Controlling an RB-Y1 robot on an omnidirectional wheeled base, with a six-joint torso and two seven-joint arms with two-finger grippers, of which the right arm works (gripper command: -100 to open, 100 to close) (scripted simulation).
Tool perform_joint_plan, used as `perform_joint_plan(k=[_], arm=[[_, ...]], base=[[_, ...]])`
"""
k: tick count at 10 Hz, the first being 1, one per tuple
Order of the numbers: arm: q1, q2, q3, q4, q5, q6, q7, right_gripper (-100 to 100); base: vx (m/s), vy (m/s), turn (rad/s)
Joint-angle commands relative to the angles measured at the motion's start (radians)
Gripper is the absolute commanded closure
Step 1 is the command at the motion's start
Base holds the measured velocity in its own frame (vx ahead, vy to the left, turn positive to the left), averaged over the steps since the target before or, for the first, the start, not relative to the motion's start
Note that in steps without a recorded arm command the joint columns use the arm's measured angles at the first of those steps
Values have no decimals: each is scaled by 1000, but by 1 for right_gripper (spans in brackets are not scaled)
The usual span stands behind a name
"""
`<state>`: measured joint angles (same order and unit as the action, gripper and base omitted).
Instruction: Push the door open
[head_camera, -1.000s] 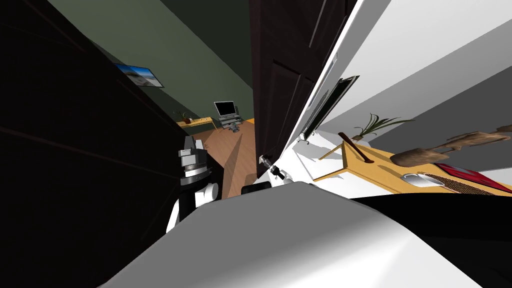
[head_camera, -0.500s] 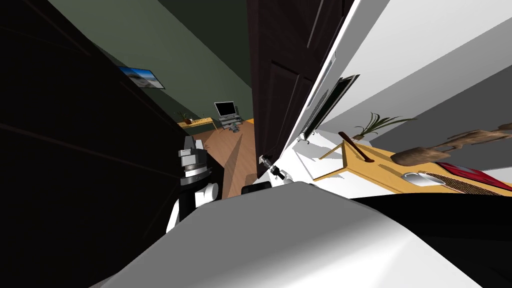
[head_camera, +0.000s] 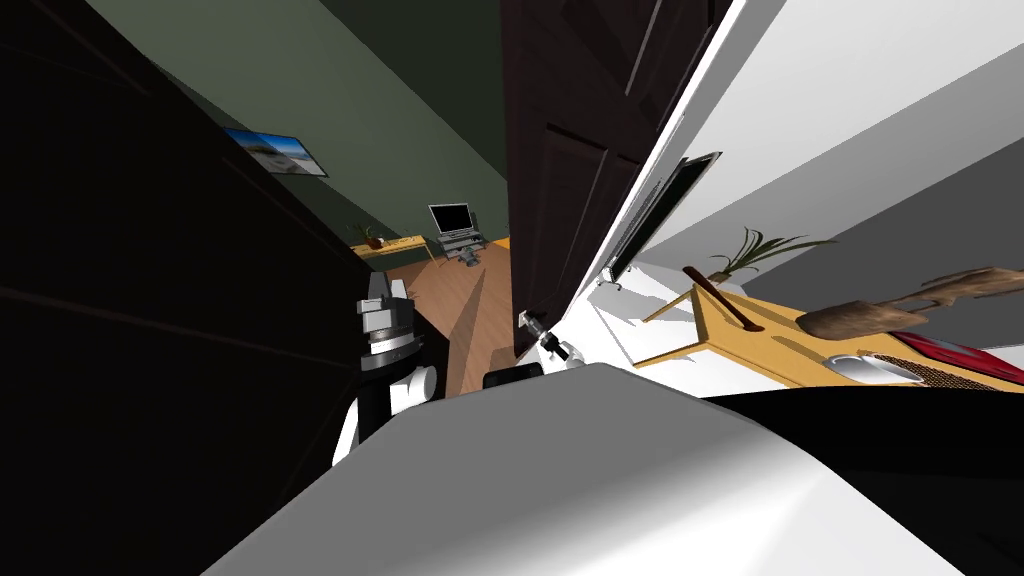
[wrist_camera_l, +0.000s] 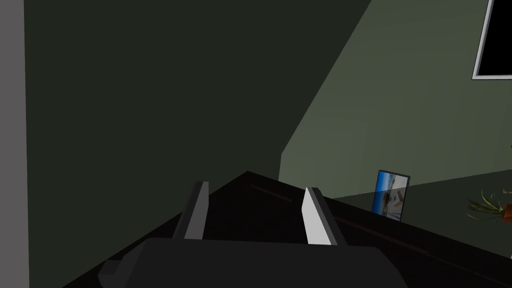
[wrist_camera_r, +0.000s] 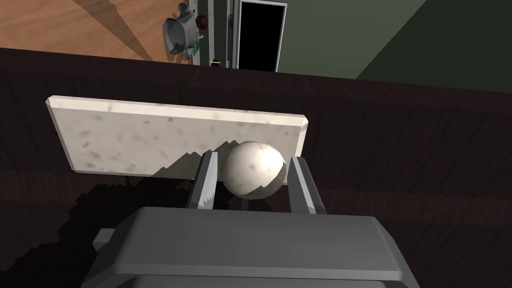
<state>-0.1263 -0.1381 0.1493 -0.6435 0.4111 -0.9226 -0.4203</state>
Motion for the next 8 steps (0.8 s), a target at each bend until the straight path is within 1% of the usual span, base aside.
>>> perform_joint_plan(k=[1, 2, 3, 5, 7, 8], arm=[[-18, 1, -27, 9, -20, 9, 21, 100], [-20, 6, -39, 10, -30, 15, 36, 100], [-20, 6, -39, 10, -30, 15, 36, 100], [-21, 8, -45, 11, -36, 18, 44, 100], [-25, 21, -71, 14, -58, 31, 77, 100], [-26, 24, -78, 15, -64, 35, 86, 100]], base=[[133, 87, -31], [208, 82, -79], [143, 76, -13], [60, 53, -3], [94, 89, -62], [157, 91, -87]])
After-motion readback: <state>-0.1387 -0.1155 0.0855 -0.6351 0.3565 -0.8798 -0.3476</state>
